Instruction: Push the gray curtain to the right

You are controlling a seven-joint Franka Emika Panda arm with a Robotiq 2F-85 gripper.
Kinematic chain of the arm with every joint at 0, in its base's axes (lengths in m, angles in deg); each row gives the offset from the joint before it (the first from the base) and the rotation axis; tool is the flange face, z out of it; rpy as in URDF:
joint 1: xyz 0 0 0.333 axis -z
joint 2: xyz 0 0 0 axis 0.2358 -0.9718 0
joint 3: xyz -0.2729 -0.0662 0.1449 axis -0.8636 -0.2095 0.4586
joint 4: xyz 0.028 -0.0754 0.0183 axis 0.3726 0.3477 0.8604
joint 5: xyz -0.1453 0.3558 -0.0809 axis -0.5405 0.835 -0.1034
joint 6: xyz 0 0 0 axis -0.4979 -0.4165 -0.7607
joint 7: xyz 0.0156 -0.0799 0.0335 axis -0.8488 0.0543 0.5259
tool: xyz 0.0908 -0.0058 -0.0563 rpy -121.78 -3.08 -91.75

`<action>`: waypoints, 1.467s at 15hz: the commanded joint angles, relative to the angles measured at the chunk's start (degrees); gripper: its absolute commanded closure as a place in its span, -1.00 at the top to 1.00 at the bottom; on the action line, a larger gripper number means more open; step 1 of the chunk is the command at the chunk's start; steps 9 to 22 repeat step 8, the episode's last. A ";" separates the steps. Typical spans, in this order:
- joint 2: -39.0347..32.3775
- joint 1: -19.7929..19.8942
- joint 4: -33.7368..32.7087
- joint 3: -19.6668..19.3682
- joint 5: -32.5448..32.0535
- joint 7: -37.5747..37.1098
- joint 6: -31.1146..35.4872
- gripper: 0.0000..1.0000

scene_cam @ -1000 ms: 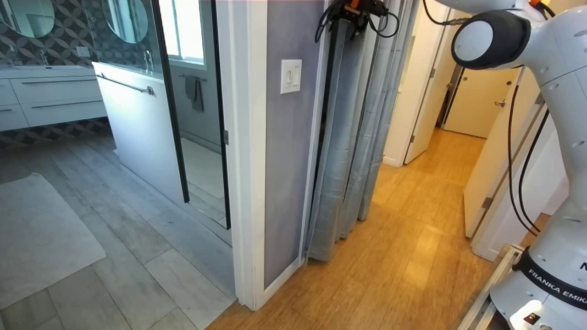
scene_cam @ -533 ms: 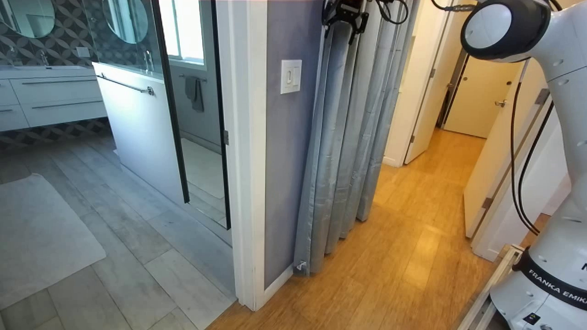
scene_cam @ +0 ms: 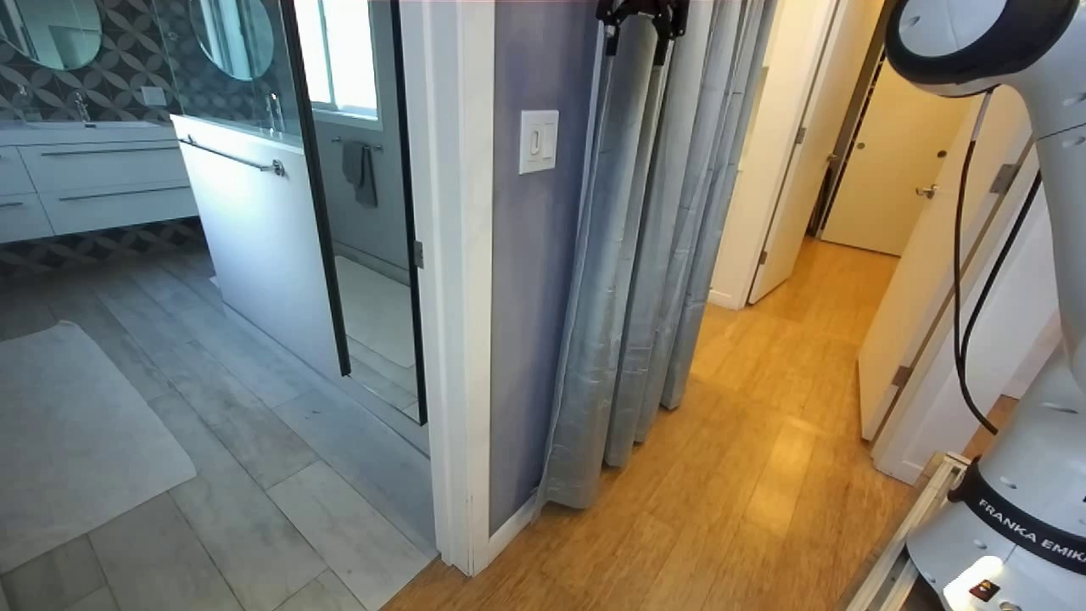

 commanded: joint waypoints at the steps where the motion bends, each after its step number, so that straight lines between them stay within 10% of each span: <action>1: 0.60 -0.46 0.00 0.39 0.01 0.32 -0.77 1.00; 22: 1.44 -0.97 0.03 1.02 0.01 0.66 -1.56 1.00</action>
